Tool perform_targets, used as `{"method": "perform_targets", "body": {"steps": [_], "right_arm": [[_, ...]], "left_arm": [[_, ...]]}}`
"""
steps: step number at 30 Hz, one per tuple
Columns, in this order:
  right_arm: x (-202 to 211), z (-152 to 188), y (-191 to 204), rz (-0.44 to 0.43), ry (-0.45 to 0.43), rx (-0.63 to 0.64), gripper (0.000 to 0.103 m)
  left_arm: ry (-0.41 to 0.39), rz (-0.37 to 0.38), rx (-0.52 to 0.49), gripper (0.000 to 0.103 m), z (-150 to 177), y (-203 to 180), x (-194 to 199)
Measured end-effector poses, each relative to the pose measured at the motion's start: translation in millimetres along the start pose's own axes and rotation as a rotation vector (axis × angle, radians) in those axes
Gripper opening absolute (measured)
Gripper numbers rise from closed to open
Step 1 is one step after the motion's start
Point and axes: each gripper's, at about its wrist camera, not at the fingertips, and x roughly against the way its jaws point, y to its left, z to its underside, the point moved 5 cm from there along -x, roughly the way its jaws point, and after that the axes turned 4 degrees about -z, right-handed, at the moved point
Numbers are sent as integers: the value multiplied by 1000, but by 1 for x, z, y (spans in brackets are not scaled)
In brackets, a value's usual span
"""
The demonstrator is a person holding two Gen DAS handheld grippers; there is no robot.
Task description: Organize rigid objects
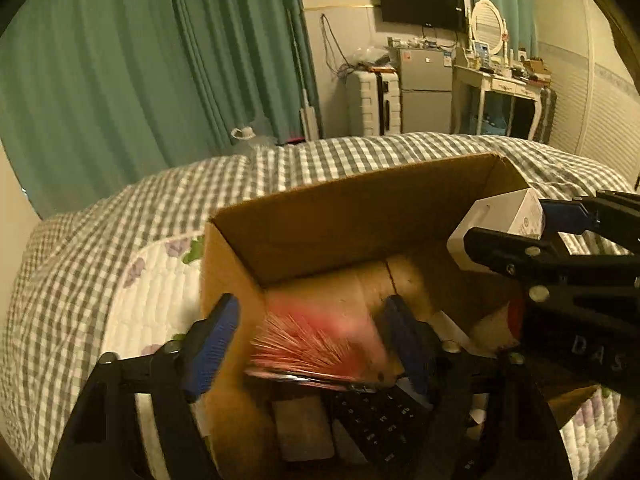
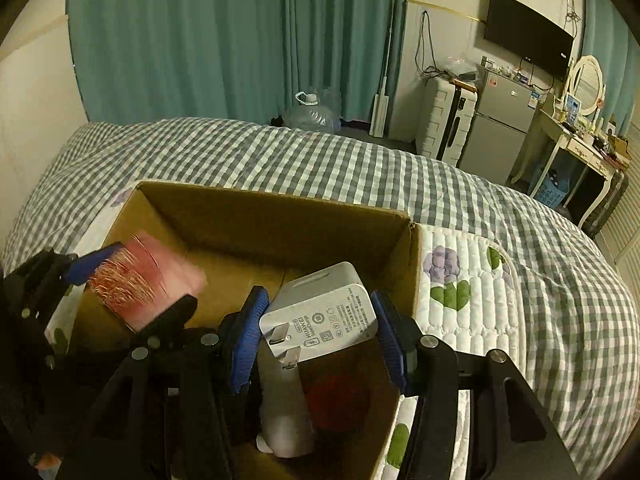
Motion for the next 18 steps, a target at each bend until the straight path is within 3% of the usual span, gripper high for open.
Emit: {"method": "perform_targets", "body": {"steps": [3, 5, 10, 18], "right_arm": [[1, -4, -3, -5, -21, -11, 53], [8, -8, -3, 0, -50, -9, 68], [39, -17, -3, 27, -85, -27, 68], [140, -23, 5, 75, -172, -33, 70]], "left_arm": [[-15, 18, 10, 93, -2, 0, 6], [-27, 6, 6, 94, -4, 1, 12], [-43, 8, 17, 95, -8, 6, 35], [-155, -7, 69, 101, -20, 28, 128]]}}
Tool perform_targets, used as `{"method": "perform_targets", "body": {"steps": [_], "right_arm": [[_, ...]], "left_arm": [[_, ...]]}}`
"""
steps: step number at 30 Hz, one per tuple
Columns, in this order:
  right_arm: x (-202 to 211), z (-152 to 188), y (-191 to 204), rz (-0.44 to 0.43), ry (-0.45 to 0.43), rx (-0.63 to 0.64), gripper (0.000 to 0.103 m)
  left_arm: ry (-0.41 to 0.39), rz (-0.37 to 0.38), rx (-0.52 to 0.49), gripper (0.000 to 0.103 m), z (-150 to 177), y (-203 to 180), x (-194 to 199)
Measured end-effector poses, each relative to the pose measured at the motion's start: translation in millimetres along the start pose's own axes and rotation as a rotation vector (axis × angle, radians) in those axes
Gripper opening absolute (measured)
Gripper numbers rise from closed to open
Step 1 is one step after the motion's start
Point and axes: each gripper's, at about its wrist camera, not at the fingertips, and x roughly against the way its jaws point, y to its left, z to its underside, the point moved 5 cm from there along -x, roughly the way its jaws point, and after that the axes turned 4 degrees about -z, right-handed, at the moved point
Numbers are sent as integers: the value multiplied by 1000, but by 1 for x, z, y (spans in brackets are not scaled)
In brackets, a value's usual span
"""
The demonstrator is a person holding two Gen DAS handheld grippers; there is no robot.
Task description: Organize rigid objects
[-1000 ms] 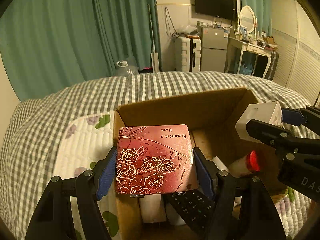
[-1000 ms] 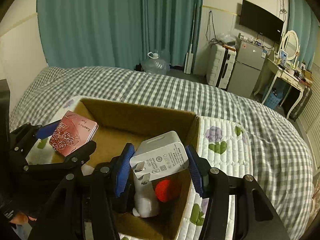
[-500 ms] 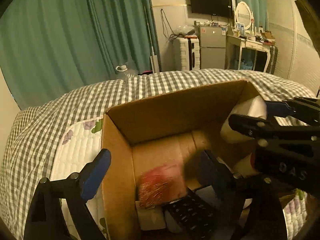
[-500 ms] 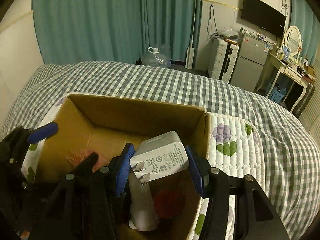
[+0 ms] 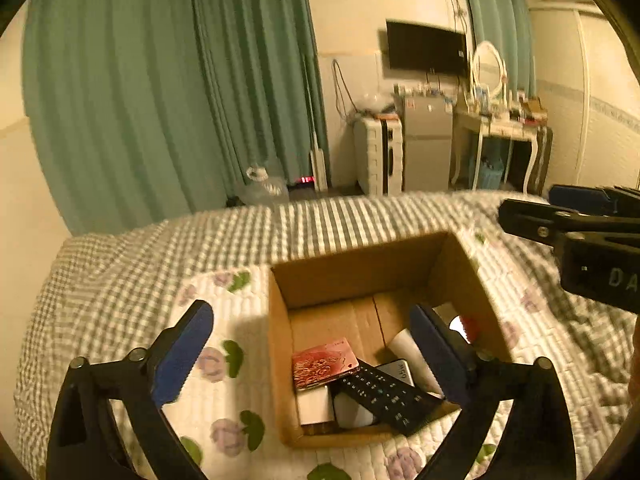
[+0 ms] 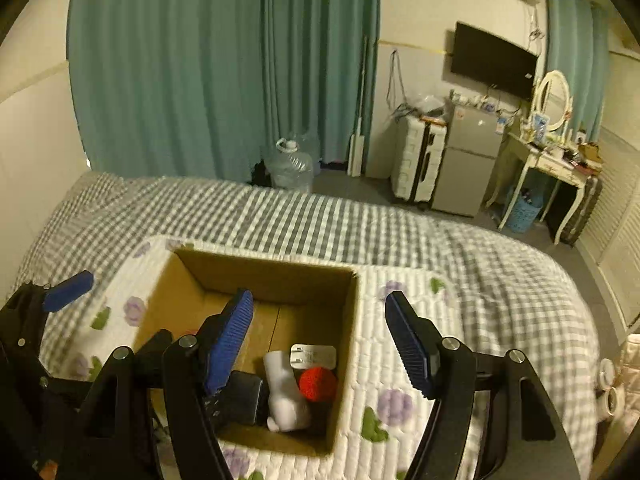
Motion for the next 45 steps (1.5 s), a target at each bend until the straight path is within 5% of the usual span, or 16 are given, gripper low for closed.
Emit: {"method": "perform_targets", "body": {"steps": [6, 11, 16, 28, 45], "right_arm": [[87, -6, 8, 25, -107, 1, 82], [152, -1, 12, 28, -211, -33, 103], [193, 22, 21, 64, -296, -40, 103], [182, 124, 43, 75, -341, -61, 103], [150, 139, 41, 110, -298, -49, 103]], "left_arm": [[-96, -10, 47, 103, -14, 21, 73], [-169, -17, 65, 103, -15, 34, 123], [-235, -42, 112, 103, -3, 48, 160], [-300, -69, 123, 103, 77, 48, 166], [-254, -25, 137, 103, 104, 44, 149]]}}
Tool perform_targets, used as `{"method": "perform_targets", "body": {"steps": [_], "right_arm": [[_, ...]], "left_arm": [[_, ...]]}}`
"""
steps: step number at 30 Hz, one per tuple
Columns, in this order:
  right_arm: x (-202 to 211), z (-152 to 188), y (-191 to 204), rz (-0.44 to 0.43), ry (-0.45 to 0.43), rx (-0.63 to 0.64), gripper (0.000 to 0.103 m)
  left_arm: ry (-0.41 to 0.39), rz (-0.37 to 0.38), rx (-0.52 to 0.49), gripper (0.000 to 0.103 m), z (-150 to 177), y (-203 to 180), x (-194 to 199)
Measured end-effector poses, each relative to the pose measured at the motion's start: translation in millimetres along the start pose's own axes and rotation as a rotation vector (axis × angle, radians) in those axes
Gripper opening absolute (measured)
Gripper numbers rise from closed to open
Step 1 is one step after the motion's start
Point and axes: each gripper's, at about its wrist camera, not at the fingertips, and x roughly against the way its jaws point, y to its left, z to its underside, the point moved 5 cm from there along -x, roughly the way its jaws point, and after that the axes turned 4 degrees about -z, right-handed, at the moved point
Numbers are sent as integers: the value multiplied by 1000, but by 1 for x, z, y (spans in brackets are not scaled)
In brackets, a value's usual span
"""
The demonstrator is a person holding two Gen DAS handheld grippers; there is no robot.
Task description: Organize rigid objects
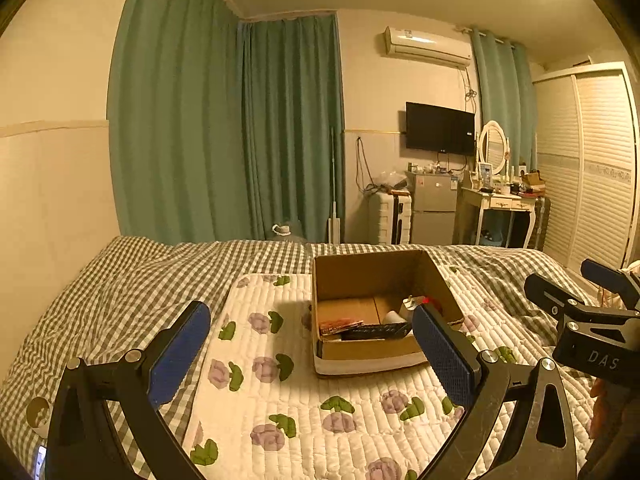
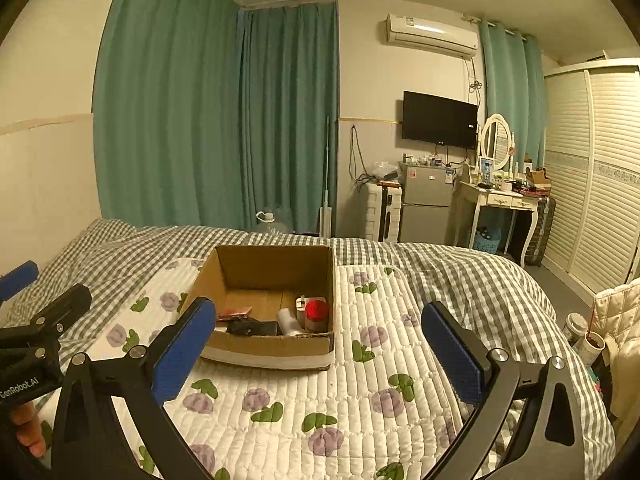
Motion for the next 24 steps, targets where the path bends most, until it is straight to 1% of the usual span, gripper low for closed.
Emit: {"method": "perform_targets", "body": {"steps": [8, 24], "right_arm": [[-1, 2, 0, 6, 7, 10, 103], [1, 2, 4, 4, 8, 14, 103]], "left_arm": [[14, 0, 4, 103, 2, 1, 0], [18, -2, 0, 103, 6, 0, -5]]}}
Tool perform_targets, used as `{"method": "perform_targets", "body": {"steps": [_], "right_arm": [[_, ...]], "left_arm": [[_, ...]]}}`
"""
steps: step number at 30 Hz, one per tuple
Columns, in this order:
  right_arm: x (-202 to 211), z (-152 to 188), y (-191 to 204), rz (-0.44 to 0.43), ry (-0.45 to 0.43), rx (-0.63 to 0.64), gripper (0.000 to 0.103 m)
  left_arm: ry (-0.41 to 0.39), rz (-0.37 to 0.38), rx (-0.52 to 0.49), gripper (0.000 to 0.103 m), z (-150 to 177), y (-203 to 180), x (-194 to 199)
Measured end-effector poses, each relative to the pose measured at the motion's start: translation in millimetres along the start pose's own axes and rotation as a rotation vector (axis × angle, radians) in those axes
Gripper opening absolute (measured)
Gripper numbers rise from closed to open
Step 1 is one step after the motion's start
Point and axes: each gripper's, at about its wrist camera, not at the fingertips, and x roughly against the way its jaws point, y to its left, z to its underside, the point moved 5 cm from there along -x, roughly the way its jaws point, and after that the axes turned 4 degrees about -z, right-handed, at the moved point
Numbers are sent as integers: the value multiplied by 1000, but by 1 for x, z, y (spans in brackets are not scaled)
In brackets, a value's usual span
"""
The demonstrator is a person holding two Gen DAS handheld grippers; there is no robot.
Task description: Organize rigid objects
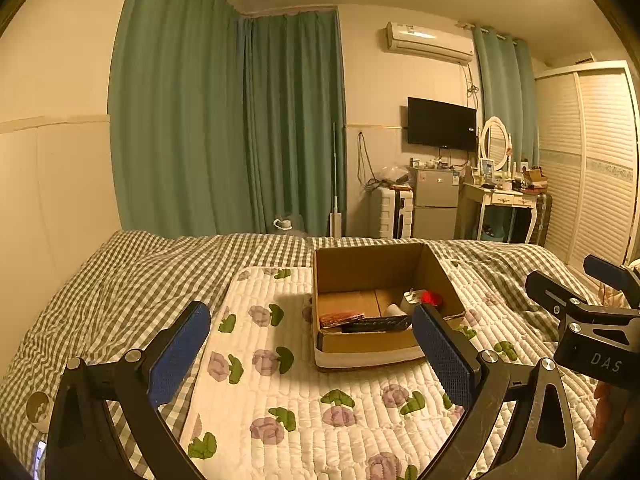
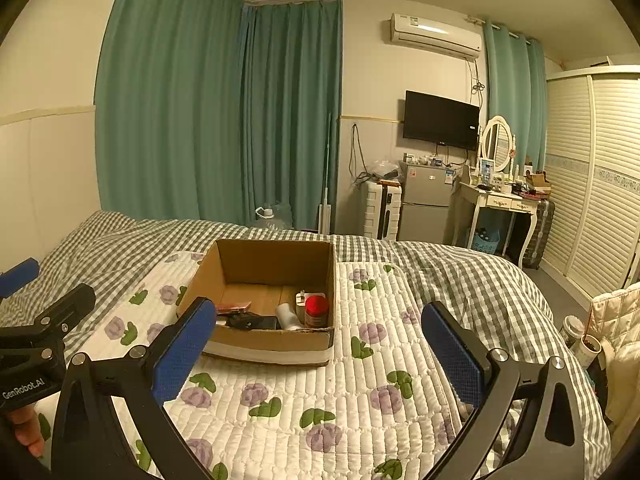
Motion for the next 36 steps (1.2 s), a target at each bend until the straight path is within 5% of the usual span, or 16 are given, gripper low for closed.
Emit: {"method": "perform_targets", "body": {"steps": [36], "right_arm": [[-1, 9, 0, 4, 26, -16, 103]], "left_arm": [[10, 1, -6, 103, 7, 1, -1]]}}
